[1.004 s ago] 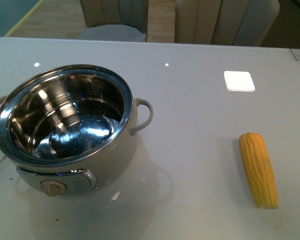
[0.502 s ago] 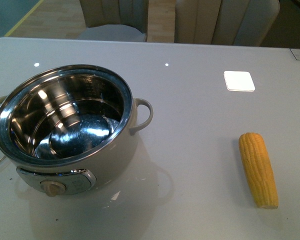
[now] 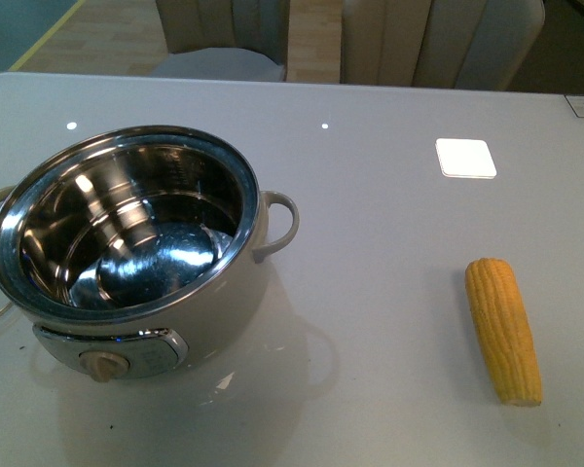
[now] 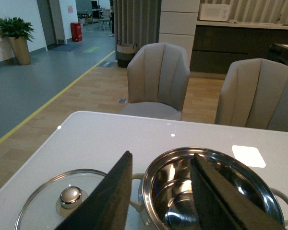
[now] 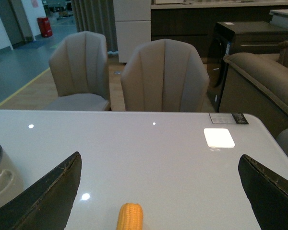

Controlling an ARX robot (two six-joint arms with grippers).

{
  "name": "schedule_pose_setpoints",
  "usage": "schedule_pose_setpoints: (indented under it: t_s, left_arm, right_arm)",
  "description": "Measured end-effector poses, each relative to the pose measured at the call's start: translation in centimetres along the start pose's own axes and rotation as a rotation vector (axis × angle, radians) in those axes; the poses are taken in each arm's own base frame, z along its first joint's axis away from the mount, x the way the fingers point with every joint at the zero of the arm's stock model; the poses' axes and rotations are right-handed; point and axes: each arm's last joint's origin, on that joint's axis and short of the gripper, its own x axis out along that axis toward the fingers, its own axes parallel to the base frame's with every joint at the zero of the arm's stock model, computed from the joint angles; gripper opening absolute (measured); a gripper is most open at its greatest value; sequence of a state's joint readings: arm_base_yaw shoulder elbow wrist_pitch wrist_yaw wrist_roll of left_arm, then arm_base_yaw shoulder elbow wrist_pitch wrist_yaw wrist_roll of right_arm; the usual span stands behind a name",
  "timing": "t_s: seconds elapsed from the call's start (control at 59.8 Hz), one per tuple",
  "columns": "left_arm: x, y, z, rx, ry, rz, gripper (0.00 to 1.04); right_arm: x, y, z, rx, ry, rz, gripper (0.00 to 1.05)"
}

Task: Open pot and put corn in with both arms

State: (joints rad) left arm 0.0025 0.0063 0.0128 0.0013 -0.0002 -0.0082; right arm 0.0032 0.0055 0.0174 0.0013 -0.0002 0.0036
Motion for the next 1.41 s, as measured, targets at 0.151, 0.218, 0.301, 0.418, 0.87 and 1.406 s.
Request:
schedule_pose_setpoints:
  t_s: [0.151,0.218,0.301,0.418,0.87,1.406]
  left_arm:
    - [0.0,0.0,0.0,0.0,0.0,0.0,0.74]
    - [0.0,0.0,0.0,0.0,0.0,0.0,0.87]
    - [0.0,0.0,0.0,0.002,0.0,0.0,1.0]
    - [0.0,0.0,0.0,0.002,0.001,0.001,0.98]
    - [0.0,0.0,0.0,0.003,0.0,0.0,0.98]
    - [0.0,0.0,0.0,0.003,0.0,0.0,0.98]
  right_arm:
    - [0.0,0.0,0.0,0.0,0.0,0.0,0.96]
    - [0.0,0.0,0.0,0.0,0.0,0.0,0.96]
    - [0.0,0.0,0.0,0.0,0.0,0.0,0.96]
    - [0.1,0.0,0.0,0.103,0.339,-0.131,0.96]
    - [4.8,1.9,-3.8,0.197,0.802,-0.147,0.96]
    - [14.3,4.6,-13.4,-0.015,0.98,-0.062,0.96]
